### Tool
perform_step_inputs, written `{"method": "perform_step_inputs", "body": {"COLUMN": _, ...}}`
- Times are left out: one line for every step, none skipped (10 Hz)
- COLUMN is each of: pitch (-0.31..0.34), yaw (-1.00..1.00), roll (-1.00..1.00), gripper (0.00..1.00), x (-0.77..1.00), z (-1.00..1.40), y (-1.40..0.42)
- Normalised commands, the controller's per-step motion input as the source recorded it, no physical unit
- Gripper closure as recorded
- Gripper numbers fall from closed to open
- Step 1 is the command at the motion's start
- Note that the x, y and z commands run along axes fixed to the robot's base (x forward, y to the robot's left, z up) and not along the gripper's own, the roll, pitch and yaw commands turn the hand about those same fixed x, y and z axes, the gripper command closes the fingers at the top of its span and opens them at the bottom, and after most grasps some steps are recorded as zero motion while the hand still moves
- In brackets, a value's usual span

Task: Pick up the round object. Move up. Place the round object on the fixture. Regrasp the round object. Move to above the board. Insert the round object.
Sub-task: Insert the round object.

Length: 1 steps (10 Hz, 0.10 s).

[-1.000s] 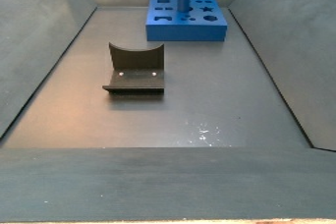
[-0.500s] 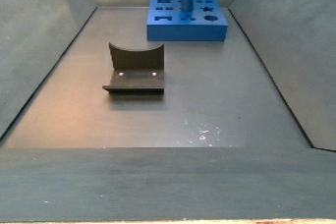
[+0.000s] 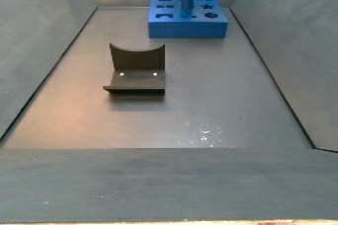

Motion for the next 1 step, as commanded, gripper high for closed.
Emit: {"method": "perform_step_inputs", "body": {"pitch": 0.0, "yaw": 0.0, "roll": 0.0, "gripper": 1.0, "x": 0.0, "z": 0.0, "y": 0.0}}
